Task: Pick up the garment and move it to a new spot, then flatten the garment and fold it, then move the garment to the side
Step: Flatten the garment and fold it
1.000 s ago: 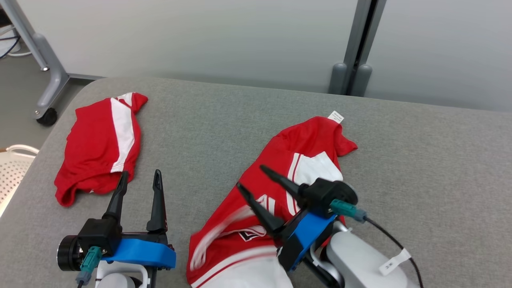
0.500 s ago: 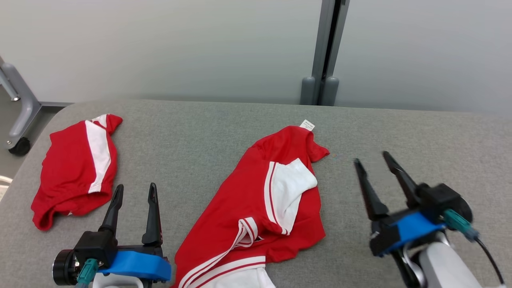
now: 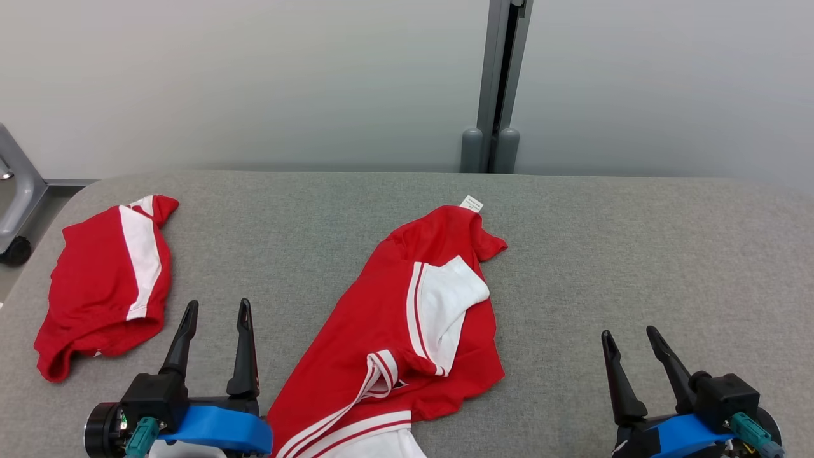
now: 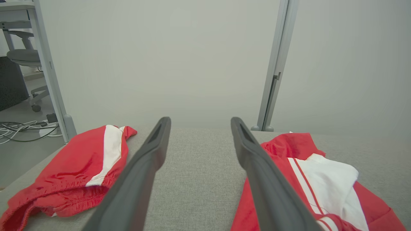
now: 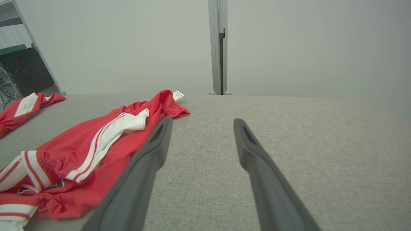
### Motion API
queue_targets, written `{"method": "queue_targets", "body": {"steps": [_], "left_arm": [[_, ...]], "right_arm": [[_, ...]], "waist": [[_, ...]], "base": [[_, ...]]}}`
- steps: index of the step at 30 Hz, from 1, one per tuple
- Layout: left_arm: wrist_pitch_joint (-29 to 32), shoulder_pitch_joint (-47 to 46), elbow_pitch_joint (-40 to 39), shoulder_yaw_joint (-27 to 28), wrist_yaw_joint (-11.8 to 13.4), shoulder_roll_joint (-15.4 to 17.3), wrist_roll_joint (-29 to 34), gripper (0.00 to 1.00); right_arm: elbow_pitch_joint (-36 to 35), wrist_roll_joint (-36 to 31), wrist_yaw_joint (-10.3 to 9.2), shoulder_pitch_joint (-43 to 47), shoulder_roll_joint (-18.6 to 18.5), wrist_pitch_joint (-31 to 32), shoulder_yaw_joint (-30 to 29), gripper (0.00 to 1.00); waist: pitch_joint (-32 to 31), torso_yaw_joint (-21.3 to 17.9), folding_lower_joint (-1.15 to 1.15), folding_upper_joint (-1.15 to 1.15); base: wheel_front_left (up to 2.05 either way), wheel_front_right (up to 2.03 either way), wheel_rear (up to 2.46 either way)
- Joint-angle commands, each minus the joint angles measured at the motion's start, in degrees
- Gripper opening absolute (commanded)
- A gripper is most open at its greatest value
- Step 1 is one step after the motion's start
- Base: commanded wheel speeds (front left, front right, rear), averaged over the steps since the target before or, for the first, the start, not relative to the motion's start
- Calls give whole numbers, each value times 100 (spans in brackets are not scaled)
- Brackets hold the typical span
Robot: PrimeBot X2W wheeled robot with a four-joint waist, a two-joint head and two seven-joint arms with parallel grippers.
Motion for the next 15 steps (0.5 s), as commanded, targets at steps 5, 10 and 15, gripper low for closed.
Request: {"method": "queue_targets", "body": {"steps": [5,10,15], "left_arm": [[-15,-2,17,-33,-34,-2,53,100],[-15,-235,80,-355,-82,-2,147,100],[-15,-520,253,-873,-111,-1,271,100]], "right_arm": [[14,-60,1,-89,59,-6,20,100],[23,-77,1,-207,76,-7,54,100],[25,-72,1,-204,86,-7,73,100]], "waist": [[27,-65,0,0],[71,-142,0,0],[121,-224,0,0]], "base": [[0,0,0],[0,0,0],[0,0,0]]}}
